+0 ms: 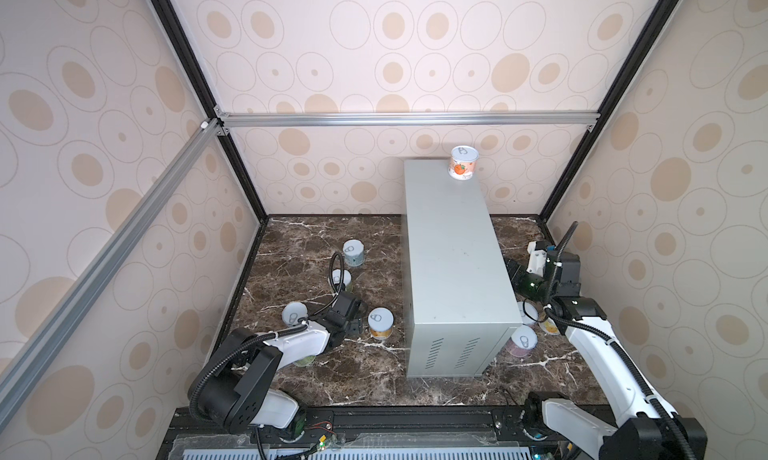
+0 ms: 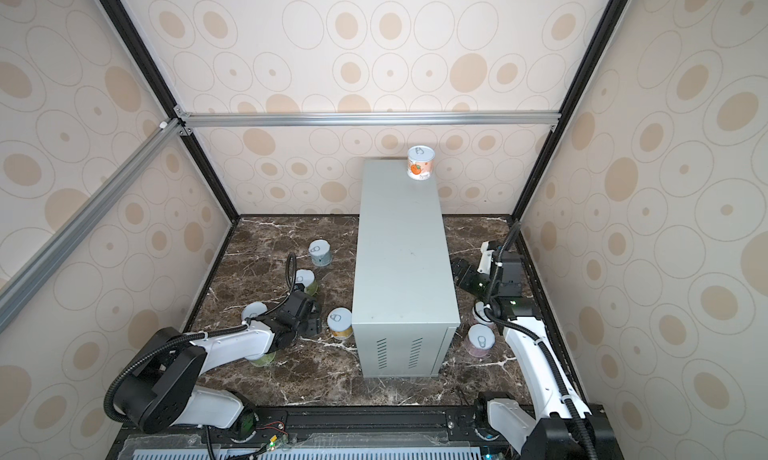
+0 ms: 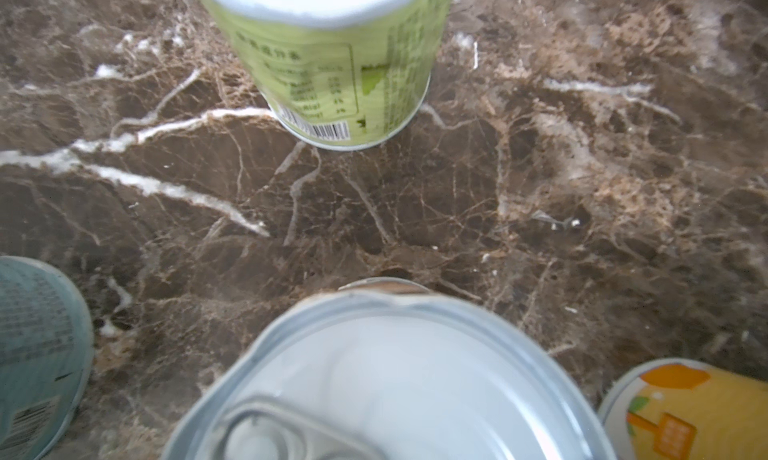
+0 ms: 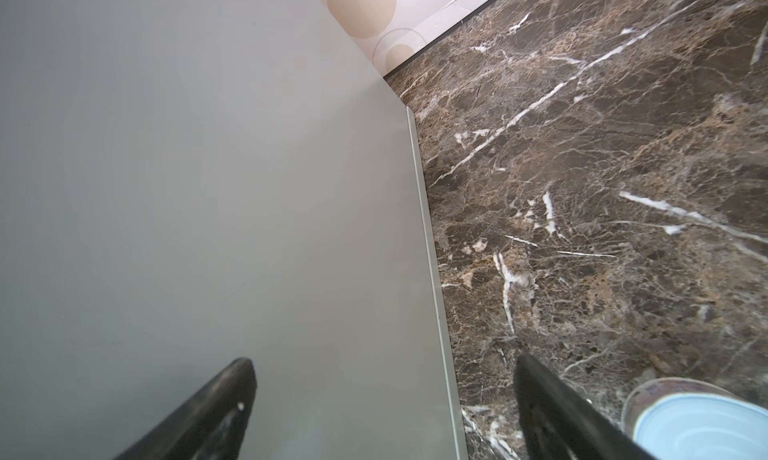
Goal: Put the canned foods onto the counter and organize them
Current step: 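Close the left gripper on the orange-labelled can and lift it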
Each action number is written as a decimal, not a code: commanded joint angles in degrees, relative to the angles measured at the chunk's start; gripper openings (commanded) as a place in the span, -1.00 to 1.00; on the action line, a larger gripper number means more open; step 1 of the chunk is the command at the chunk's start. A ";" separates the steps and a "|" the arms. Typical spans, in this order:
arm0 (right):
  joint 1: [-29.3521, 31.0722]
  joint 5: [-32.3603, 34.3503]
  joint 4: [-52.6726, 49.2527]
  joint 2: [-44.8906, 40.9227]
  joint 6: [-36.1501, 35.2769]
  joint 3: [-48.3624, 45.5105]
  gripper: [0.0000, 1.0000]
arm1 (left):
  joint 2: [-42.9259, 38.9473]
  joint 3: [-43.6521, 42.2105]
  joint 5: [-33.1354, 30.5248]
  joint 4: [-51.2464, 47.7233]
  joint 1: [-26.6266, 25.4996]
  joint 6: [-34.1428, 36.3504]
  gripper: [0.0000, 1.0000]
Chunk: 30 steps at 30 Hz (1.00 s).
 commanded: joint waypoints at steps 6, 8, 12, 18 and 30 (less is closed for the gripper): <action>0.61 -0.97 0.33 -1.36 -1.07 0.12 0.99 | -7.30 0.54 -0.77 -2.63 -0.28 -1.48 0.18; 0.62 -1.04 0.15 -1.62 -1.11 0.07 1.00 | -9.53 1.05 -0.86 -4.08 -0.35 -1.48 0.17; 0.88 -1.01 -0.32 -2.23 -1.37 0.46 1.00 | -14.92 2.09 -0.12 -6.30 -0.41 -0.37 0.16; 1.46 -0.15 -1.34 -3.52 -1.55 1.15 0.99 | -22.00 6.17 -0.63 -12.81 -0.41 1.50 0.17; 2.94 1.71 -8.00 -7.55 -2.72 4.41 0.99 | -27.91 16.85 -0.65 -22.90 -0.41 6.37 0.13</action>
